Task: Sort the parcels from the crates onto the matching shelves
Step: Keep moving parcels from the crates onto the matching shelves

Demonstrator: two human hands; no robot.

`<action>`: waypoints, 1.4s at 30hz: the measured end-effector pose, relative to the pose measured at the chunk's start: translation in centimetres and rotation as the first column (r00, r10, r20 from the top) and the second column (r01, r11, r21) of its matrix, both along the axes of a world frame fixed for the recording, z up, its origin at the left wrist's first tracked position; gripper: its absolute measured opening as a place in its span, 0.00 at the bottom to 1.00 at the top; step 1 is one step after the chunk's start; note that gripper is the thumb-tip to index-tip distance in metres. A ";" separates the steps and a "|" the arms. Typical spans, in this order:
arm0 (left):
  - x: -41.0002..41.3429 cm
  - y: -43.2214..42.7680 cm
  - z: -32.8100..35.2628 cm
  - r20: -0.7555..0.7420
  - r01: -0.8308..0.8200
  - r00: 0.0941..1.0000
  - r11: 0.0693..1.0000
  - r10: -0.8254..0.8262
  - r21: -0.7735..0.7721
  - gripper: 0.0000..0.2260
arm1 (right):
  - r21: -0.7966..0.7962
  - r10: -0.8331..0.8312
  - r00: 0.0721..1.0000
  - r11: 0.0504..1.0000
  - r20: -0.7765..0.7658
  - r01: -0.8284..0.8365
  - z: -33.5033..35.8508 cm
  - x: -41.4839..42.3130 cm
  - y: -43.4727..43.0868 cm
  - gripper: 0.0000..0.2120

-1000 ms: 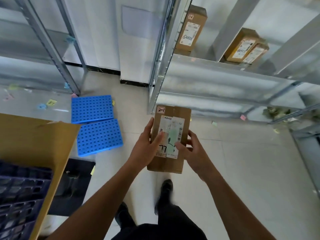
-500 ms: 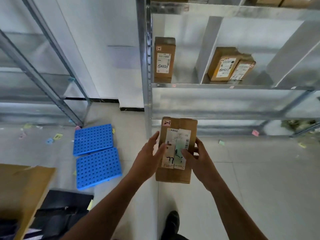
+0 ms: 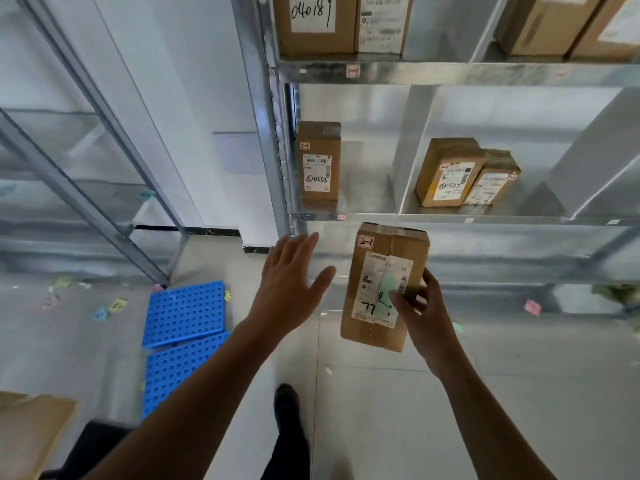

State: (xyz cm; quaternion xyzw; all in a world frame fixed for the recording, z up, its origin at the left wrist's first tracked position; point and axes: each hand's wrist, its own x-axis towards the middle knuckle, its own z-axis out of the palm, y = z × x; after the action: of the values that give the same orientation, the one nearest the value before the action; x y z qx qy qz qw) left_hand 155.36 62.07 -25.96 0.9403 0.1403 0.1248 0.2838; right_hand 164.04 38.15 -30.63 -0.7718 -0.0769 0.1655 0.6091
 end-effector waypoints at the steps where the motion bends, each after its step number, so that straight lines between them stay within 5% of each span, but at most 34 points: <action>1: 1.4 0.6 0.0 0.013 0.007 1.000 1.000 -0.007 0.001 0.32 | -0.005 -0.011 1.000 1.000 0.013 0.012 0.1 1.2 0.8 0.31; 10: 13.2 7.1 1.8 0.127 0.107 0.987 0.990 -0.096 -0.088 0.30 | 0.011 -0.087 0.994 0.996 0.058 0.087 1.3 10.9 7.9 0.31; 15: 19.5 10.7 3.0 0.127 0.131 0.983 0.991 -0.131 0.011 0.36 | -0.041 -0.074 0.986 0.996 0.148 0.081 1.4 15.1 11.7 0.31; 22: 26.0 13.6 2.9 0.145 0.085 0.985 0.994 -0.095 0.072 0.29 | -0.005 -0.036 0.981 0.999 0.192 0.037 1.3 20.9 15.5 0.34; 30: 32.2 13.7 4.1 0.018 -0.042 0.999 0.998 0.041 0.040 0.29 | 0.095 0.091 0.975 0.989 0.201 -0.111 -0.3 28.1 16.3 0.31; 33: 34.6 14.0 3.4 -0.144 0.009 0.989 0.970 0.027 0.243 0.21 | 0.092 0.101 0.974 0.988 0.201 -0.121 -0.9 30.6 16.7 0.31; 36: 35.4 13.9 2.6 -0.183 -0.024 0.982 0.989 0.051 0.148 0.17 | 0.066 0.129 0.976 0.988 0.173 -0.142 -1.7 32.2 17.0 0.33; 42: 35.8 13.4 1.0 -0.148 -0.112 0.979 0.973 0.143 0.200 0.26 | -0.027 0.184 0.971 0.983 0.155 -0.182 -3.0 35.8 17.5 0.35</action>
State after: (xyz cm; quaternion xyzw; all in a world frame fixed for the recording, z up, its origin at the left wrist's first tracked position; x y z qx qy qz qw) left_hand 191.13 75.44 -24.99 0.9592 0.2104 0.0789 0.1715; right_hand 199.88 55.63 -33.65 -0.7760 -0.1941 0.1601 0.5784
